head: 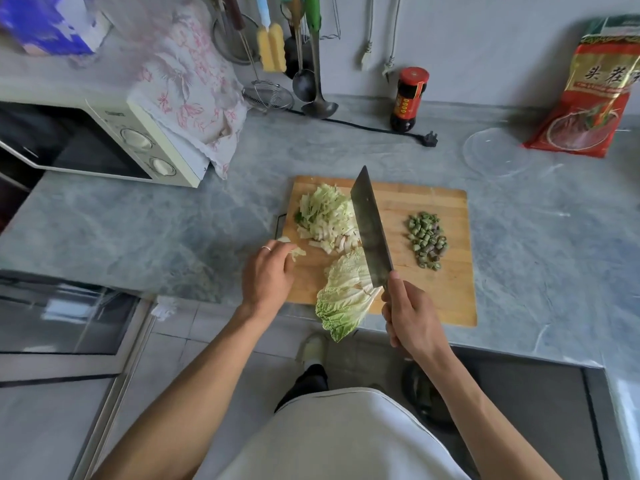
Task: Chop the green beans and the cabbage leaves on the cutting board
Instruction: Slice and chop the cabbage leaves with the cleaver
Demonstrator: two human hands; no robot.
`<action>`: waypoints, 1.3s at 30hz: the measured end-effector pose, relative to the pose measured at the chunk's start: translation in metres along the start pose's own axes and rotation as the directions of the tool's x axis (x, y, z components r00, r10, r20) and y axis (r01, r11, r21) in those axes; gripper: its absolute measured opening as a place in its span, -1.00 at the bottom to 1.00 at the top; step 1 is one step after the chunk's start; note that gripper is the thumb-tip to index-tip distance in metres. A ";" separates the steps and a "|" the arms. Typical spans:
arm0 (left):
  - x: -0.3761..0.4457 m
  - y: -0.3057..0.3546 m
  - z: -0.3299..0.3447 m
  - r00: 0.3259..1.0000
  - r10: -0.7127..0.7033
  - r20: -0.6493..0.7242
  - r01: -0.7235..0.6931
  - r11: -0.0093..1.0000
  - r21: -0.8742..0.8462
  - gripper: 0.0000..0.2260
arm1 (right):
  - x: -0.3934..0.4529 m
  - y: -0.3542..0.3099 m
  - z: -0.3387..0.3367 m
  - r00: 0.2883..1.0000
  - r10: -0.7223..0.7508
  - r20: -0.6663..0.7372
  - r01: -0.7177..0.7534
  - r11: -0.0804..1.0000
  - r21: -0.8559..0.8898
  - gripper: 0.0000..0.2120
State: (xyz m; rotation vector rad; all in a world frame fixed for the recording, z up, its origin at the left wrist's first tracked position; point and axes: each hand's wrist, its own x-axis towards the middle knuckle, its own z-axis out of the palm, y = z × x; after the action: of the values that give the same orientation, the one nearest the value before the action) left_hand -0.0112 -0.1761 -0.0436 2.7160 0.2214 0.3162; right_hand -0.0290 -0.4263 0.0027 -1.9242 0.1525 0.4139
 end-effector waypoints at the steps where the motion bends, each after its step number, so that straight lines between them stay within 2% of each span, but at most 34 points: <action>1: -0.001 0.004 0.001 0.999 0.025 0.028 -0.025 1.000 0.004 -0.79 | 0.000 0.000 -0.001 1.000 0.008 -0.005 -0.008 1.000 0.002 -0.41; 3: -0.002 0.007 0.008 0.996 0.049 0.077 -0.050 0.999 0.020 -0.79 | -0.001 -0.001 -0.003 1.000 0.027 -0.012 -0.027 1.000 0.016 -0.44; 5: -0.004 0.012 0.013 0.997 0.034 0.063 -0.036 0.999 0.031 -0.78 | -0.002 0.001 -0.007 0.999 0.037 -0.028 -0.036 0.999 0.018 -0.45; 9: -0.009 0.035 0.014 0.997 0.070 0.020 -0.068 0.994 -0.092 -0.81 | -0.008 0.008 -0.016 0.995 0.069 -0.074 -0.068 0.998 0.017 -0.45; 14: -0.011 0.068 0.024 0.958 0.238 0.161 -0.206 0.959 -0.193 -0.82 | -0.020 0.018 -0.024 0.990 0.093 -0.102 -0.091 0.995 0.028 -0.47; 18: -0.008 0.094 0.048 0.925 0.294 0.241 -0.256 0.951 -0.176 -0.76 | -0.029 0.027 -0.034 0.990 0.104 -0.096 -0.106 0.994 -0.016 -0.39; 21: -0.015 0.104 0.065 0.928 0.227 0.294 -0.193 0.971 -0.141 -0.66 | -0.034 0.036 -0.040 0.988 0.127 -0.092 -0.130 0.991 -0.026 -0.32; 26: -0.026 0.087 0.041 0.996 0.020 0.084 -0.012 0.996 -0.093 -0.73 | -0.049 0.042 -0.044 0.984 0.153 -0.089 -0.153 0.988 0.005 -0.38; 28: -0.021 0.070 0.027 0.991 -0.121 0.055 0.122 0.992 -0.015 -0.68 | -0.051 0.043 -0.046 0.985 0.149 -0.088 -0.149 0.989 0.014 -0.41; 30: -0.013 0.055 0.019 0.959 -0.269 0.086 0.261 0.961 0.089 -0.65 | -0.049 0.043 -0.045 0.986 0.147 -0.076 -0.147 0.989 0.017 -0.39; 32: -0.006 0.047 0.016 0.934 -0.327 0.144 0.304 0.939 0.161 -0.76 | -0.045 0.043 -0.041 0.989 0.137 -0.062 -0.137 0.991 0.006 -0.37; 34: -0.004 0.045 0.014 0.944 -0.305 0.127 0.299 0.952 0.064 -0.90 | -0.041 0.044 -0.038 0.992 0.111 -0.056 -0.112 0.993 -0.023 -0.35; 37: -0.008 0.055 0.009 0.947 -0.320 0.030 0.314 0.900 -0.303 -0.89 | -0.036 0.044 -0.037 0.994 0.083 -0.076 -0.087 0.995 -0.055 -0.32; 38: -0.011 0.057 0.010 0.946 -0.322 0.014 0.307 0.887 -0.345 -0.92 | -0.035 0.043 -0.038 0.993 0.083 -0.081 -0.087 0.995 -0.049 -0.33; 39: -0.012 0.058 0.012 0.952 -0.305 0.021 0.297 0.907 -0.297 -0.91 | -0.034 0.043 -0.038 0.993 0.086 -0.084 -0.089 0.995 -0.041 -0.33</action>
State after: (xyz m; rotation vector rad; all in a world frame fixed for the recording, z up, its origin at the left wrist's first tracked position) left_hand -0.0138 -0.2356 -0.0330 2.3366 0.5495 0.2699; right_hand -0.0651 -0.4810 -0.0096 -1.9849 0.2848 0.3992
